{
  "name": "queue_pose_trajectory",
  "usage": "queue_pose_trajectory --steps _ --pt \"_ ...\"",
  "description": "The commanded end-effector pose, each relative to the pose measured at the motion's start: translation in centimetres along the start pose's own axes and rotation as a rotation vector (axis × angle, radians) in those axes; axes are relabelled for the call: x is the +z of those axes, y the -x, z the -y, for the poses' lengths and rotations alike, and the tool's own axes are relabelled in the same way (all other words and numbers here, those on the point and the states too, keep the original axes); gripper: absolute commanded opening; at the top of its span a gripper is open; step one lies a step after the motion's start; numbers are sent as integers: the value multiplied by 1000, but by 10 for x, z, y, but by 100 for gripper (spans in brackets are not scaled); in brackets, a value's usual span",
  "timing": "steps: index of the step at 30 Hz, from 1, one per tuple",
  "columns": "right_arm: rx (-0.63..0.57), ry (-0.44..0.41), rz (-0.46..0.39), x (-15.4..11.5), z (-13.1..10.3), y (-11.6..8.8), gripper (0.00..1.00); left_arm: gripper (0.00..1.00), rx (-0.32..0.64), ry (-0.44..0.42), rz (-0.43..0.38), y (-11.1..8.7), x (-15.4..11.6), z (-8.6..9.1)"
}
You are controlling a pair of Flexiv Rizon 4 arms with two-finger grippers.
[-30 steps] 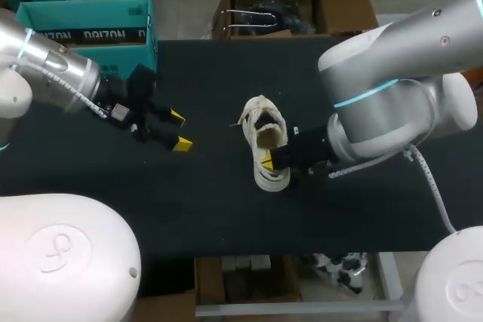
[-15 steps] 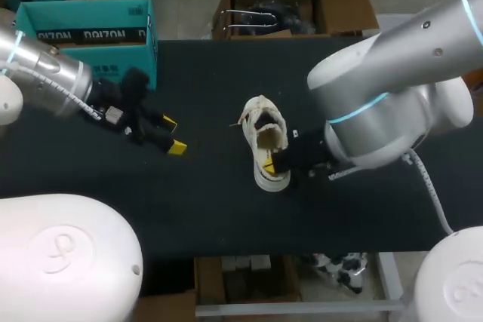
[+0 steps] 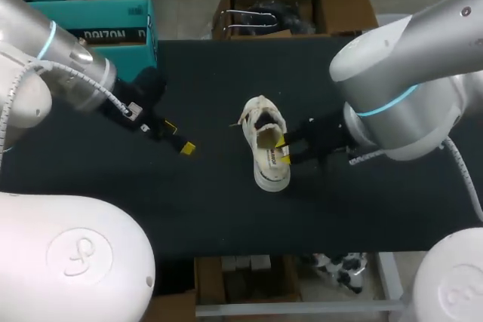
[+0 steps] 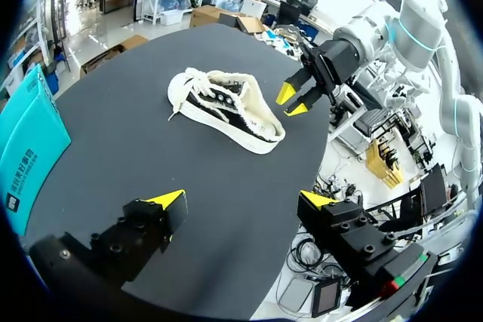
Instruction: Open the shoe tongue, take the insole out of the shoe, put the insole back into the shoe, and pack the shoe into the shoebox
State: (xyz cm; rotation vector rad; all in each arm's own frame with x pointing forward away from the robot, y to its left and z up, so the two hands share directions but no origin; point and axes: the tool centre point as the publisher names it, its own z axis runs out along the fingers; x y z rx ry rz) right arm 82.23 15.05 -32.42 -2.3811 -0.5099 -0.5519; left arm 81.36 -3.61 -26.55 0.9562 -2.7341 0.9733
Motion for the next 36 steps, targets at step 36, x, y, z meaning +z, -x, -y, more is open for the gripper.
queue_pose_trajectory --steps 36 --pt "-814 -202 315 -108 -69 10 100 100 -885 173 504 -13 97 24"
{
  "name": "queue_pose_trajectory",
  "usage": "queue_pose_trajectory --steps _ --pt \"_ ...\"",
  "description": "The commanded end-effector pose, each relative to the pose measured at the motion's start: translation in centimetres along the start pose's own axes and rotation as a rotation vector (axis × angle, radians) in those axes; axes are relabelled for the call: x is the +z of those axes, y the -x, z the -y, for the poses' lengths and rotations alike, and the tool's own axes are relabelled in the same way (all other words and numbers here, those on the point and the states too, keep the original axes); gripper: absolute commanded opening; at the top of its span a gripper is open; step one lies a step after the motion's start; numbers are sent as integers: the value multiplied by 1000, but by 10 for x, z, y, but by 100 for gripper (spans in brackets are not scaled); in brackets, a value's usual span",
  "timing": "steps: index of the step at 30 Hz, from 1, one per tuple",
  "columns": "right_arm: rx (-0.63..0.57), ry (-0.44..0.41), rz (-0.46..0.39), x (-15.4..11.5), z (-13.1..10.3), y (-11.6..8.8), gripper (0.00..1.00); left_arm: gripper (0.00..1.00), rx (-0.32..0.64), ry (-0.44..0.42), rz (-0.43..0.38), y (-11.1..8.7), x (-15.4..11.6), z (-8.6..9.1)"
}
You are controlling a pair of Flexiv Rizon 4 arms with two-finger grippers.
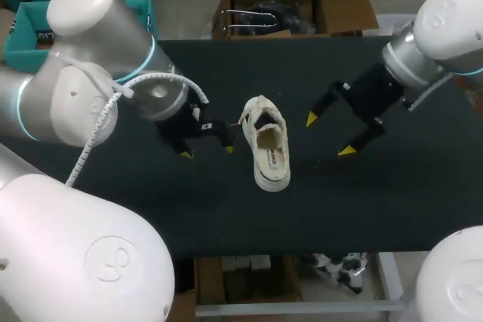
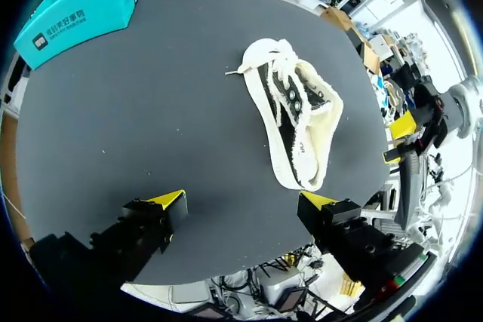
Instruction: Open the shoe tongue, take the insole out of the shoe, put the insole back into the shoe, and pack the shoe into the shoebox
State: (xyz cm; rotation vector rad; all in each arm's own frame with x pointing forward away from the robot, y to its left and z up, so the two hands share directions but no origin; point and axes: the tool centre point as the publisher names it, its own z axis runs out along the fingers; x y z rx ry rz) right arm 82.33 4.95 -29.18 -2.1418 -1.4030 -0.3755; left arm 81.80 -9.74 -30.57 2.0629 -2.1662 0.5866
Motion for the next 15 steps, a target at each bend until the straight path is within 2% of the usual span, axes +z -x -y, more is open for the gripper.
queue_pose_trajectory --steps 1,4,8,9,10,15 --pt "-208 -6 37 -20 -3 18 100 100 -91 -8 248 -12 30 6" --pt "-323 2 123 -29 -2 19 100 100 -109 8 257 -17 39 6" --pt "-561 -21 328 -38 7 14 100 100 -132 16 258 -26 49 11" --pt "-546 -20 337 -41 11 14 100 100 -133 16 260 -28 52 13" --pt "-475 -46 325 -44 13 14 100 100 -132 20 259 -31 54 14" --pt "-475 -46 325 -44 13 14 100 100 -200 -38 348 -40 64 26"
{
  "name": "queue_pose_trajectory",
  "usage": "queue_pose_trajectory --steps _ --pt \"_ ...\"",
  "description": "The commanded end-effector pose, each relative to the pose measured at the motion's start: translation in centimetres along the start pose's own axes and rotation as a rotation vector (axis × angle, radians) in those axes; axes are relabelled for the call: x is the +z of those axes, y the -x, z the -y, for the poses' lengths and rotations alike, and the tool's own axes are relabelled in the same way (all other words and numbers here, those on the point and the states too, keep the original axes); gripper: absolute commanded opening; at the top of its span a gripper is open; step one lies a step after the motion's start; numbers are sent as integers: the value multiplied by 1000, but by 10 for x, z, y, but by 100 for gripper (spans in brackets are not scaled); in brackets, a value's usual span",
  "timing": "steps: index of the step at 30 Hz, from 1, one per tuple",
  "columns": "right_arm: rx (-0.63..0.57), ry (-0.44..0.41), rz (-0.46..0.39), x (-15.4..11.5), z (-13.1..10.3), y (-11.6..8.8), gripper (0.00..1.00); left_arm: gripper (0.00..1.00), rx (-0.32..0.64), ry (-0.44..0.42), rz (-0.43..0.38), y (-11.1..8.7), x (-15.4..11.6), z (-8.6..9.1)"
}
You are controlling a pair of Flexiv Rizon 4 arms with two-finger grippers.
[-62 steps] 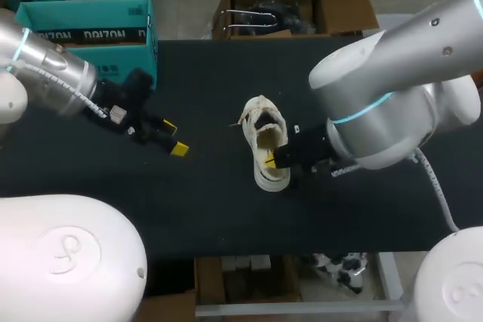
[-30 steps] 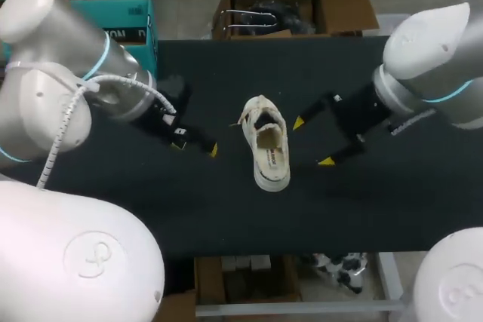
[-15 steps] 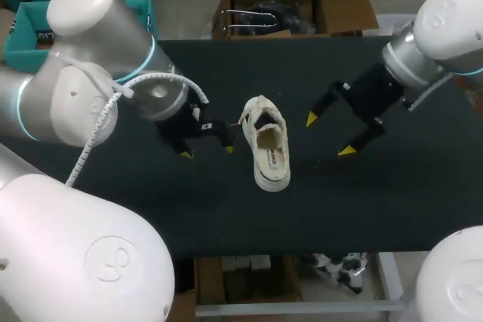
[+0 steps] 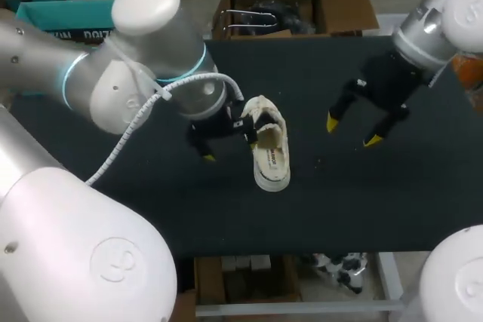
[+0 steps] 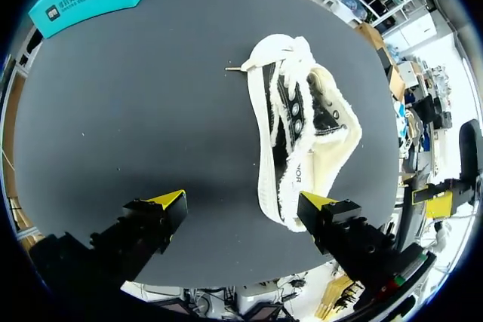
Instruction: Open the shoe tongue, take the insole out of the shoe, put the insole back into the shoe, and pack the shoe into the shoebox
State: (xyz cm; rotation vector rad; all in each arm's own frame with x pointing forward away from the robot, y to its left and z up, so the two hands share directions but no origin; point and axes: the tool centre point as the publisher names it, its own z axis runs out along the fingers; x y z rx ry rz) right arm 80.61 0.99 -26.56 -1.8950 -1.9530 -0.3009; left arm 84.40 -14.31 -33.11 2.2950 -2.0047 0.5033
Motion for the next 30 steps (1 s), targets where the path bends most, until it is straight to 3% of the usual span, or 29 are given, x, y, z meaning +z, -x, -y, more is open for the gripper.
queue_pose_trajectory --steps 1,7,16,17,18,19,20,23,30 --pt "-64 -35 127 -3 -2 -9 100 100 -42 -27 249 -11 22 7" --pt "-64 -35 127 -3 -2 -9 100 100 -77 -11 258 -18 42 30" --pt "-289 -28 224 -14 4 11 100 100 -111 25 227 -20 53 44" --pt "-286 -26 227 -16 5 13 100 93 -111 25 226 -20 53 45" --pt "-287 -31 239 -18 5 14 100 75 -112 29 223 -20 54 44" --pt "-302 -30 250 -19 6 15 100 50 -113 30 223 -20 54 44" --pt "-307 -30 257 -20 7 16 100 41 -115 32 221 -20 55 44" --pt "-313 -43 283 -21 7 15 100 1 -123 31 213 -20 52 43" --pt "-331 -61 307 -21 6 18 100 0 -121 35 218 -21 42 37"
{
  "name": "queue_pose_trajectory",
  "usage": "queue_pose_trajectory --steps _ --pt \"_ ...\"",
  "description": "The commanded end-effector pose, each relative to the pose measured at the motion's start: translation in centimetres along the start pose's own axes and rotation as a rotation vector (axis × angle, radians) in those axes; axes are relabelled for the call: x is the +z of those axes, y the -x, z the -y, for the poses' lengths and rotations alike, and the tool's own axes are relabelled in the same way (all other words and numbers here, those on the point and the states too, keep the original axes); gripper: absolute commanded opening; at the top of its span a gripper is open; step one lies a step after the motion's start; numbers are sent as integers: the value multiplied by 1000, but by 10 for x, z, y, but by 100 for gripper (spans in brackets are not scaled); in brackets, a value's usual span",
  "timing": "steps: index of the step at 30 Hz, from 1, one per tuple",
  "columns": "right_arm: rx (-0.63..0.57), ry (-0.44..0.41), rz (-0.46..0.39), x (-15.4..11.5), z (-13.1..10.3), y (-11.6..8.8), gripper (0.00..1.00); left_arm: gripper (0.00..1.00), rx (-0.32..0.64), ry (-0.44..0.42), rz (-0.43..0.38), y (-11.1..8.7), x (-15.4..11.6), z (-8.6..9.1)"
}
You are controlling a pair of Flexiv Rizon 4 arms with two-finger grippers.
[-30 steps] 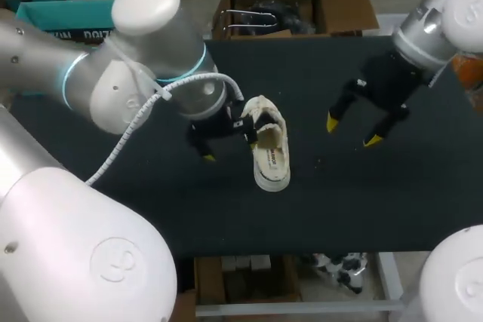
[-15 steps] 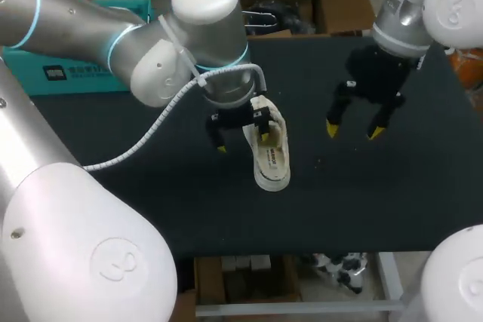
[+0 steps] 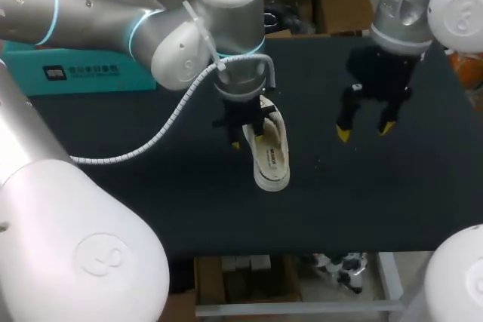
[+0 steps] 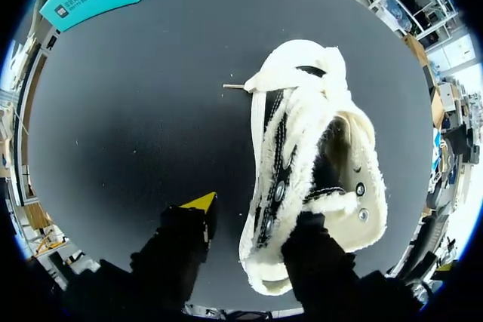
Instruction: Open the shoe tongue, take the insole out of the shoe, put the insole back into the shoe, and pack the shoe into the shoebox
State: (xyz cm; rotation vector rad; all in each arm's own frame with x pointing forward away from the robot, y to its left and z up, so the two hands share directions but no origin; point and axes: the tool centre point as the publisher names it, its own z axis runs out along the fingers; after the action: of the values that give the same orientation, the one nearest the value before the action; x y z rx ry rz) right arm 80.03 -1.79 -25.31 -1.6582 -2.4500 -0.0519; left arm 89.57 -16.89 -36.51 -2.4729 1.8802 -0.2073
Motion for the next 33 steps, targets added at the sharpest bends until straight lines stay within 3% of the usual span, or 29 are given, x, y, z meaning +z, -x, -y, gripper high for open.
queue_pose_trajectory --steps 1,9,17,20,22,27,32,33 --pt "-13 -8 10 1 -4 0 100 0 3 -14 7 2 -7 -3" --pt "-137 12 57 0 0 3 100 0 50 -54 -2 0 -7 6" --pt "-371 112 192 -11 17 -3 100 0 222 -70 -148 17 -22 18" --pt "-511 140 234 -15 19 -8 100 0 288 -78 -204 29 -31 25" --pt "-491 49 143 -20 12 -3 100 0 320 -114 -196 37 -36 28" --pt "-491 49 143 -20 12 -3 100 0 407 -170 -219 62 -60 36" --pt "-491 49 143 -20 12 -3 100 0 555 -235 -258 79 -85 37" --pt "-569 81 140 -19 7 -5 100 0 583 -247 -246 81 -89 38"
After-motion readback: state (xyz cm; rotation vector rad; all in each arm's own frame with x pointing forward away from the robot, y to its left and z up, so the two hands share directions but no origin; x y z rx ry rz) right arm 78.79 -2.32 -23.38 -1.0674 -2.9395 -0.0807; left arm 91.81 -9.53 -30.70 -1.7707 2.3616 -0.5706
